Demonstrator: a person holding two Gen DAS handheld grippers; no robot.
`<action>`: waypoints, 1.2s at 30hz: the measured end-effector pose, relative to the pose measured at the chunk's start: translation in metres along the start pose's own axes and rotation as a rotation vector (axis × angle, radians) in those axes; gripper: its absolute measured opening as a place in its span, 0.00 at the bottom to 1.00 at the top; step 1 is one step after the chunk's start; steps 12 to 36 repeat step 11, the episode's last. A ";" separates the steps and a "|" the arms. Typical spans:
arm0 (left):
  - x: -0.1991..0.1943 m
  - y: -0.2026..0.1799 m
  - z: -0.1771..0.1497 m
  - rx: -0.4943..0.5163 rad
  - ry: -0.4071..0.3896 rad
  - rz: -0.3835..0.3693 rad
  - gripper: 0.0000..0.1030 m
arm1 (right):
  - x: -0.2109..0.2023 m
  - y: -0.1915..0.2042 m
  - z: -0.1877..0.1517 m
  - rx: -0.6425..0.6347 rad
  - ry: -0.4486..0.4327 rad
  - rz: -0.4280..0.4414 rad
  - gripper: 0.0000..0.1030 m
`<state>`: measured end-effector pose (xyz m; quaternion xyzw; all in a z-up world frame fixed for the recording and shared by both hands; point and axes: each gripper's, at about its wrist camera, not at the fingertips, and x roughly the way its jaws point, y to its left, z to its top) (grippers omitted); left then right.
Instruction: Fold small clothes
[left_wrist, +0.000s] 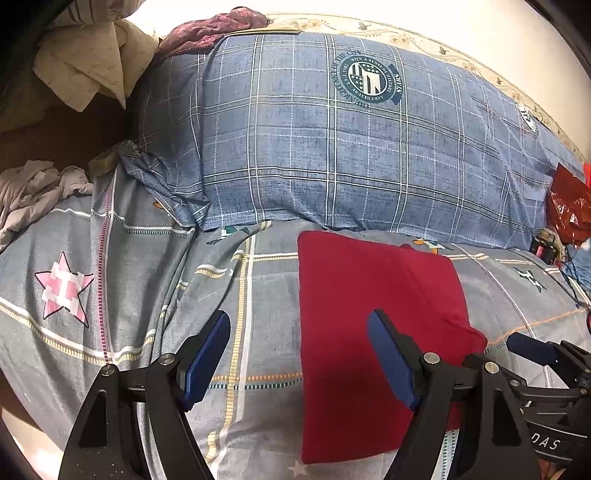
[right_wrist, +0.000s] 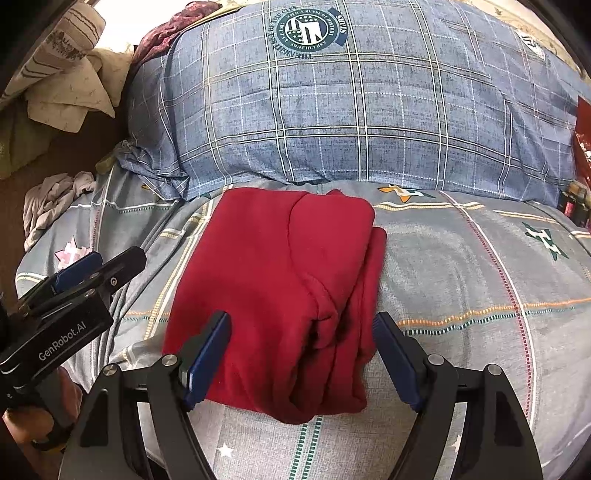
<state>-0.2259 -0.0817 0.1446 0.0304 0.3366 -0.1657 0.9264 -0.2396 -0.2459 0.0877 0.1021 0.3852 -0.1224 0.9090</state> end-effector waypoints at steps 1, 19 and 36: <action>0.001 0.000 0.000 -0.001 0.000 -0.001 0.75 | 0.001 0.000 0.000 0.001 0.001 0.000 0.78; 0.015 0.007 -0.003 -0.021 0.025 -0.004 0.75 | 0.008 -0.004 -0.001 0.005 0.021 0.012 0.78; 0.015 0.007 -0.003 -0.021 0.025 -0.004 0.75 | 0.008 -0.004 -0.001 0.005 0.021 0.012 0.78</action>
